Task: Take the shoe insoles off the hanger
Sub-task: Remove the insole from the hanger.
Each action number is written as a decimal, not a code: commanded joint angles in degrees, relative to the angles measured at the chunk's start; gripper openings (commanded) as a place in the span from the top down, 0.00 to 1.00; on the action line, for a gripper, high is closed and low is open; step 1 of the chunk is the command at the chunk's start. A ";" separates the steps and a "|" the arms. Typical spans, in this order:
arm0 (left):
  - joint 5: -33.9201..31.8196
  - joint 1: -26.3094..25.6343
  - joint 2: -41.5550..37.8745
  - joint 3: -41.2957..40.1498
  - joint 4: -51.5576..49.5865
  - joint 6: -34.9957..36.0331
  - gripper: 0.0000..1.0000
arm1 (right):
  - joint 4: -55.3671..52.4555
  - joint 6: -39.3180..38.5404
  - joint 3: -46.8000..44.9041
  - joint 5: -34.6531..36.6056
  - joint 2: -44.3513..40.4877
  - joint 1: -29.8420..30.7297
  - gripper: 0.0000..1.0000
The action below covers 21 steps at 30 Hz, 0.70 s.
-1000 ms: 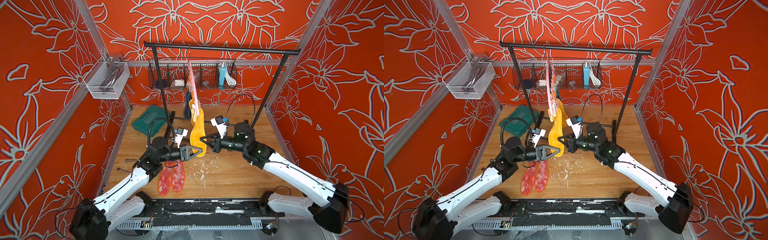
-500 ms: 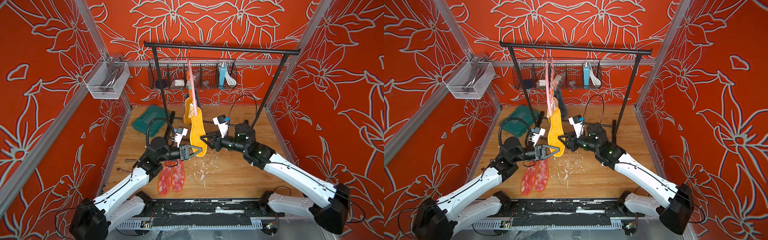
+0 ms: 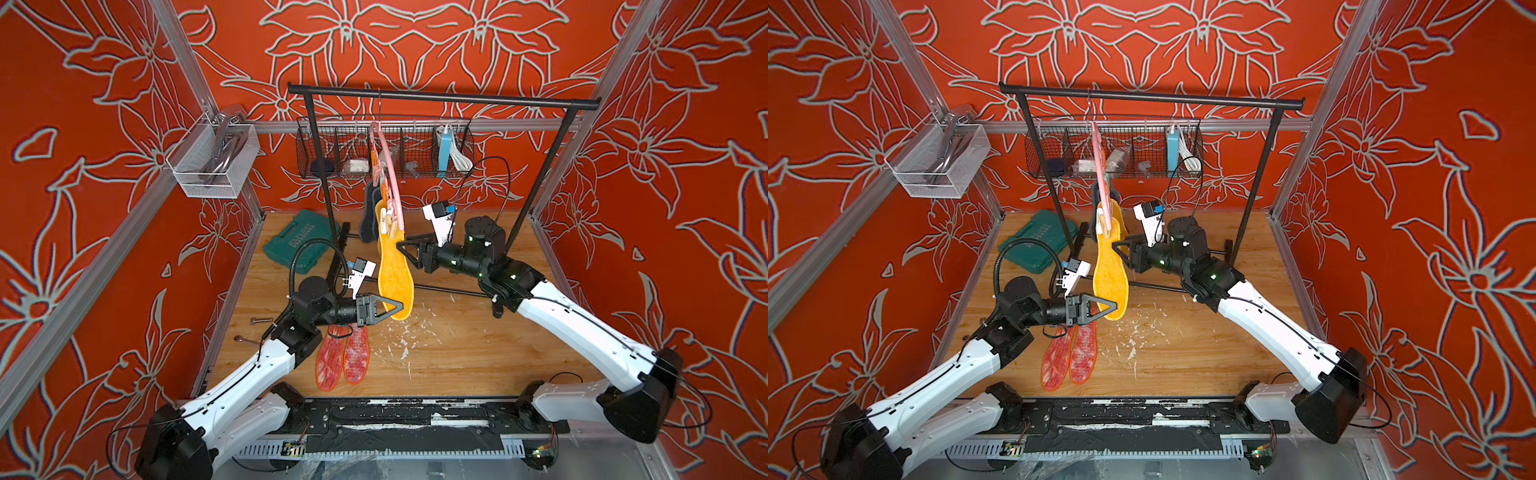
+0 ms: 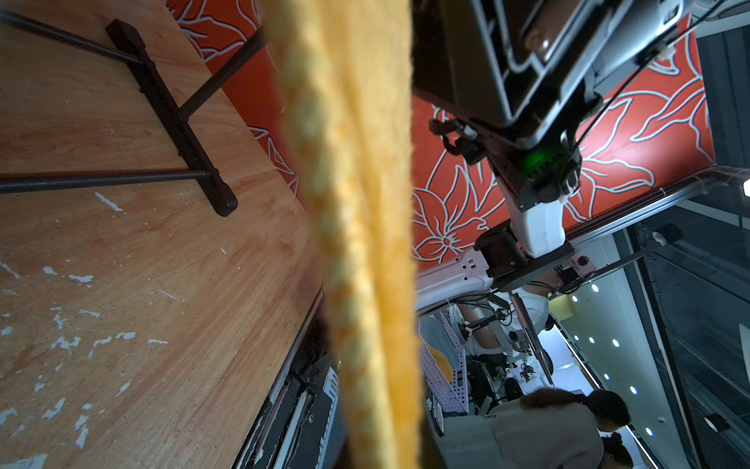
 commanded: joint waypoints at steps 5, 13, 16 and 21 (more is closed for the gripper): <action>3.80 0.41 -2.24 0.92 -4.05 2.39 1.00 | 5.60 3.01 5.40 -18.20 5.56 -3.97 0.50; 5.83 0.49 -1.84 1.64 -4.78 2.77 1.00 | 11.54 9.47 9.60 -22.74 10.75 -6.01 0.52; 6.11 0.47 -1.97 1.91 -6.45 4.06 1.00 | 14.12 12.14 11.32 -24.31 13.05 -6.08 0.52; 6.52 0.49 -2.15 1.77 -7.10 4.37 1.00 | 16.33 14.84 13.42 -24.28 15.51 -6.19 0.53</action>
